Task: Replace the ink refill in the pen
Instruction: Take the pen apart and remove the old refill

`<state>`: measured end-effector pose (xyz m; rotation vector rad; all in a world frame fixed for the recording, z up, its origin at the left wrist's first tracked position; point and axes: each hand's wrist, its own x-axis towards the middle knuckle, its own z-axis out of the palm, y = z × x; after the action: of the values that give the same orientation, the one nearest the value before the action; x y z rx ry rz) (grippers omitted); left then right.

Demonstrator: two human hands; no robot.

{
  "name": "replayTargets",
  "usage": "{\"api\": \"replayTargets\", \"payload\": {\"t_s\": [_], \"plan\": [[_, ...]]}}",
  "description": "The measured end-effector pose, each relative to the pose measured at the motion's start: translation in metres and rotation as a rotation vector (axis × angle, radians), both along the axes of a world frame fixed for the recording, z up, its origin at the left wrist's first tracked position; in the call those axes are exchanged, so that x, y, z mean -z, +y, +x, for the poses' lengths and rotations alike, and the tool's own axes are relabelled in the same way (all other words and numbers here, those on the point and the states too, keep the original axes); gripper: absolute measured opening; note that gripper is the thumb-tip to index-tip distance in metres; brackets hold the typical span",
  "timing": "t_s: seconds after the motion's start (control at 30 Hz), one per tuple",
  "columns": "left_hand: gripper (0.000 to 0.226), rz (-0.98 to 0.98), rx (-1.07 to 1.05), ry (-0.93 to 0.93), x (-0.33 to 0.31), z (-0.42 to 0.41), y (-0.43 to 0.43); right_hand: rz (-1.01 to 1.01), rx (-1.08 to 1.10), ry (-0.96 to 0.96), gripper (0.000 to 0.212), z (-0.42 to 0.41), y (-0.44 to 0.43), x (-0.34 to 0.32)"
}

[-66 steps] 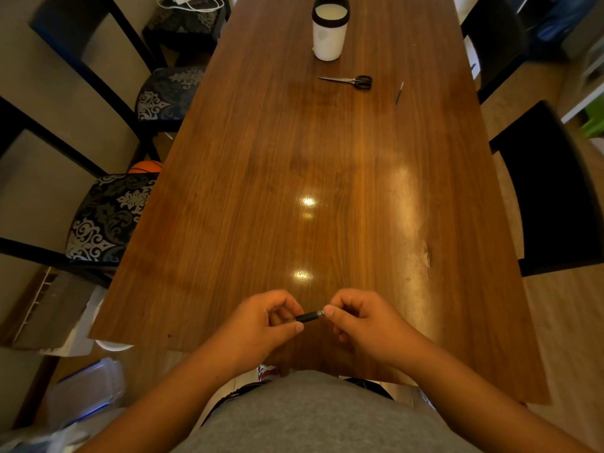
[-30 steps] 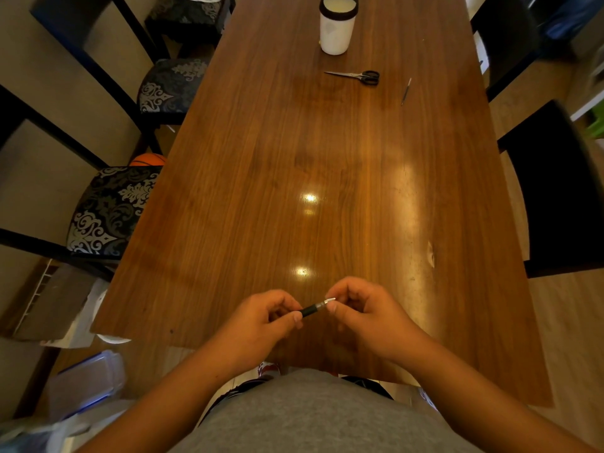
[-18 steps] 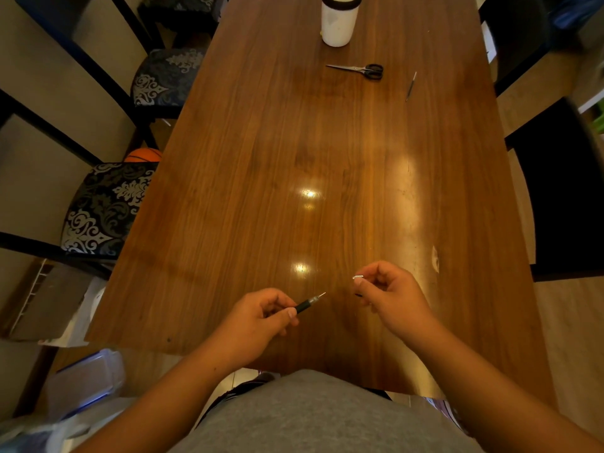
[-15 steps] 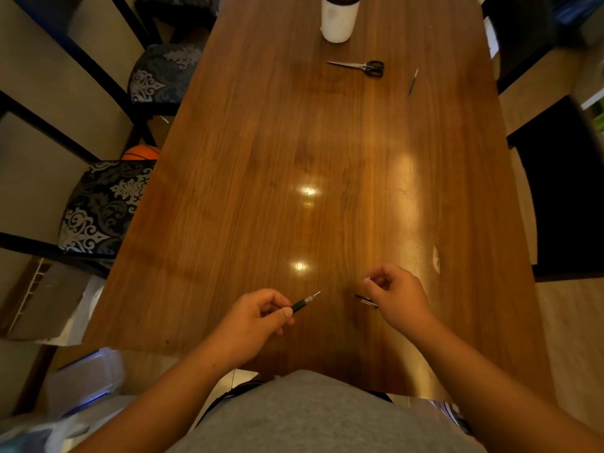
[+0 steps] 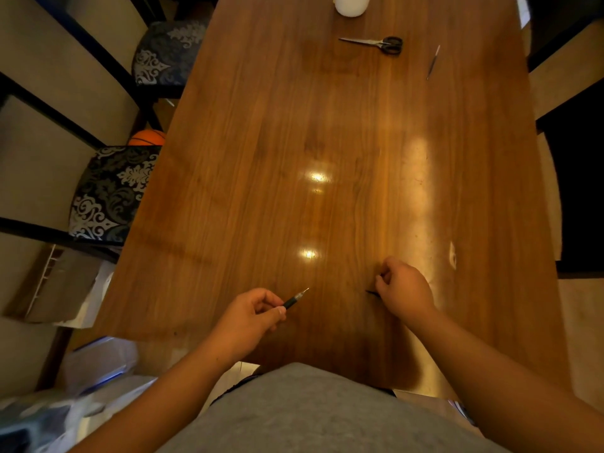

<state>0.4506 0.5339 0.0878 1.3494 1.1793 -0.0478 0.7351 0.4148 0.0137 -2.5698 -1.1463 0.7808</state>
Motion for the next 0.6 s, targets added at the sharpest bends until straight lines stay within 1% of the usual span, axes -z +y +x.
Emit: {"api": "replayTargets", "payload": {"t_s": [0.13,0.27,0.33,0.4,0.43,0.47,0.5,0.57,0.6], "plan": [[0.025,0.003,-0.016,0.001,0.0,-0.002,0.0,-0.027,-0.007,-0.014,0.009,0.002,-0.002,0.0],[0.024,0.004,0.002,0.004,-0.003,-0.001,-0.002,-0.068,-0.038,-0.051,0.016,0.003,-0.009,-0.007],[0.021,0.007,0.012,-0.004,-0.006,0.002,-0.003,-0.044,-0.009,-0.093,0.017,-0.001,-0.015,-0.017],[0.015,0.011,0.037,-0.014,-0.01,0.006,-0.007,0.024,0.036,-0.112,0.017,-0.013,-0.023,-0.031],[0.012,0.012,0.05,-0.022,-0.011,0.009,-0.009,0.061,0.055,-0.067,0.015,-0.022,-0.027,-0.04],[0.01,0.011,0.061,-0.029,-0.013,0.011,-0.01,0.096,0.086,0.038,0.01,-0.032,-0.03,-0.049],[0.009,0.014,0.075,-0.036,-0.015,0.014,-0.013,0.125,0.127,0.204,0.004,-0.044,-0.032,-0.06],[0.008,0.023,0.1,-0.055,-0.02,0.019,-0.018,0.178,0.214,0.546,0.009,-0.069,-0.034,-0.081],[0.007,0.026,0.11,-0.068,-0.023,0.022,-0.021,0.21,0.25,0.648,0.011,-0.078,-0.034,-0.089]]}}
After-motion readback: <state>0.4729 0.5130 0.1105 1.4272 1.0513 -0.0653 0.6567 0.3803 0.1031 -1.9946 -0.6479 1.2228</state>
